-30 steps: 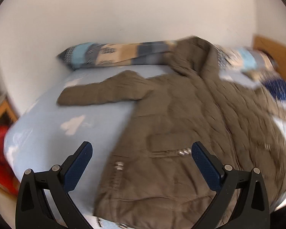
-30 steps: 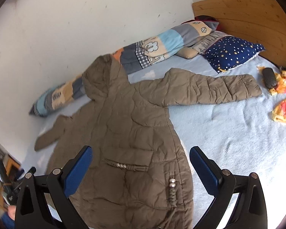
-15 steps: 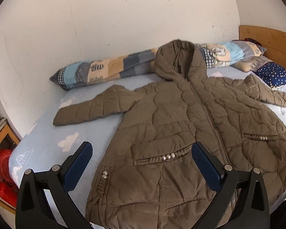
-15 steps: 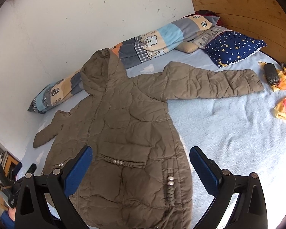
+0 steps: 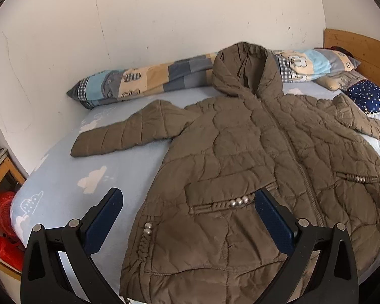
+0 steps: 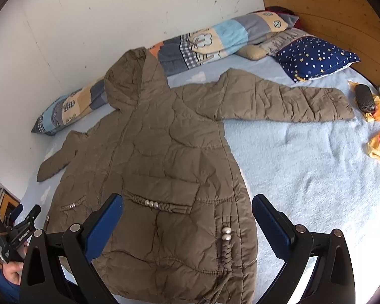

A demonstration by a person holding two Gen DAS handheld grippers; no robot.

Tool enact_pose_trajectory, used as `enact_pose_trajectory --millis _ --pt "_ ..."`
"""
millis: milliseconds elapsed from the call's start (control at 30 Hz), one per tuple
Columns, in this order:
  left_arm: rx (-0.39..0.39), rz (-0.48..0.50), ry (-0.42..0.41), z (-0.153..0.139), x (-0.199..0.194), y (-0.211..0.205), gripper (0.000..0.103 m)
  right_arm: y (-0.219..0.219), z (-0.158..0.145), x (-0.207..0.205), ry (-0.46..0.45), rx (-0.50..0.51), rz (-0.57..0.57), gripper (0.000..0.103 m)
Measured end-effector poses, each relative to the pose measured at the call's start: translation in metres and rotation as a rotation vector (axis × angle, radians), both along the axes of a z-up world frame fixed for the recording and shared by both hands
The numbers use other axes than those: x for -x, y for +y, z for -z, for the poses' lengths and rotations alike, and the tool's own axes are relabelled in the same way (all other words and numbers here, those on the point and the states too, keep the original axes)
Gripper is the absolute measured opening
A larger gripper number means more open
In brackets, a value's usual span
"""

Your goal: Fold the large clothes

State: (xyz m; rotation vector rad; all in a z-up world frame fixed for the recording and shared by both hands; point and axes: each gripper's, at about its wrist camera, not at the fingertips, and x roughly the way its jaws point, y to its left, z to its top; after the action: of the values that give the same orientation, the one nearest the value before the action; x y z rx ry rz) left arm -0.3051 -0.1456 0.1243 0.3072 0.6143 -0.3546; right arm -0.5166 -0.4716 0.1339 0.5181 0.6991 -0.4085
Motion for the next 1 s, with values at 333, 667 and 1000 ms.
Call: enact_pose_trajectory --millis 333,667,1000 --pt "0.107 -0.084 0.404 0.039 -0.058 0.076 0.103 -0.009 0.034 -0.006 0.161 -0.091 -0.01 0.103" --pt "0.293 -0.118 0.796 0.093 -0.087 0.118 0.076 -0.031 0.082 0.004 0.308 -0.258 0.024 0.103" --pt "0.24 -0.061 0.746 0.088 -0.069 0.103 0.045 -0.031 0.105 -0.001 0.373 -0.336 -0.061 0.034"
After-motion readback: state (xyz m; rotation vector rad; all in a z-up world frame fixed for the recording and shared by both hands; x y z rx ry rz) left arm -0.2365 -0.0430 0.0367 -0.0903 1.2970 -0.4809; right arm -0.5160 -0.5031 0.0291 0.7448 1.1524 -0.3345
